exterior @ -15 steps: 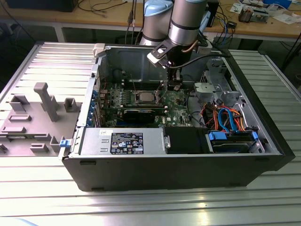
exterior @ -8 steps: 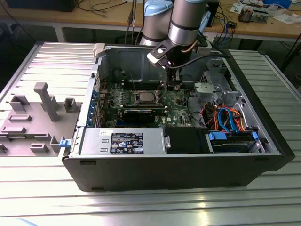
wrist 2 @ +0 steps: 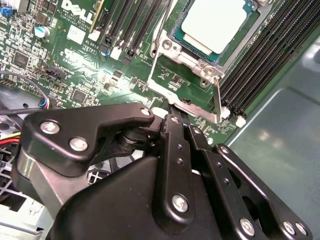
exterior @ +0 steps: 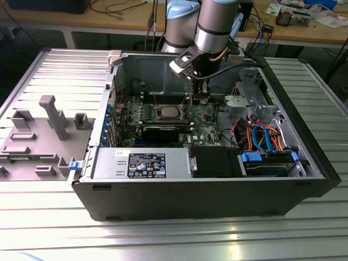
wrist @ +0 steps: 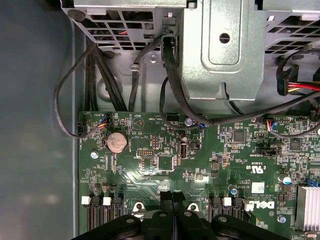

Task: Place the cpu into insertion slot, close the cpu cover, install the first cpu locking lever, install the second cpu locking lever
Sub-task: 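Close the cpu cover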

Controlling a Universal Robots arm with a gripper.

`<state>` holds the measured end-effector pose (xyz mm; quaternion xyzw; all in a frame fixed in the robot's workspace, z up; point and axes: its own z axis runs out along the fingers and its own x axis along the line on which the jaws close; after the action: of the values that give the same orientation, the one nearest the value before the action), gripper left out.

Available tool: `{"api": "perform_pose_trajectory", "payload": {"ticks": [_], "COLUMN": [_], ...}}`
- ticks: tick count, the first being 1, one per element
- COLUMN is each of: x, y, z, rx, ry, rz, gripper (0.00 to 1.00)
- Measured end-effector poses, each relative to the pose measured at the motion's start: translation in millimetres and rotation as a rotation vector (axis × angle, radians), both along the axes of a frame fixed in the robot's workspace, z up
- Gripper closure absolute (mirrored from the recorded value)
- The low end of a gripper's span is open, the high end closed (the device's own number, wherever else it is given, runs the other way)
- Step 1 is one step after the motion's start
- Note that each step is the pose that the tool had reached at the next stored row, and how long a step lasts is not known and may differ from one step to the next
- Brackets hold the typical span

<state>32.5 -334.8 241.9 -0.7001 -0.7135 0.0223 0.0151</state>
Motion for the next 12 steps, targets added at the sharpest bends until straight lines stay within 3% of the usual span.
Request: {"api": "perform_pose_trajectory", "payload": {"ticks": [7, 12], "x": [-0.7, -0.7], "y": [0.0, 0.0], "z": [-0.8, -1.8], "rx": [-0.0001, 0.0001], "ry": [0.0149, 0.0303], "rz": [0.0, 0.0], "gripper": [0.89, 0.89]}}
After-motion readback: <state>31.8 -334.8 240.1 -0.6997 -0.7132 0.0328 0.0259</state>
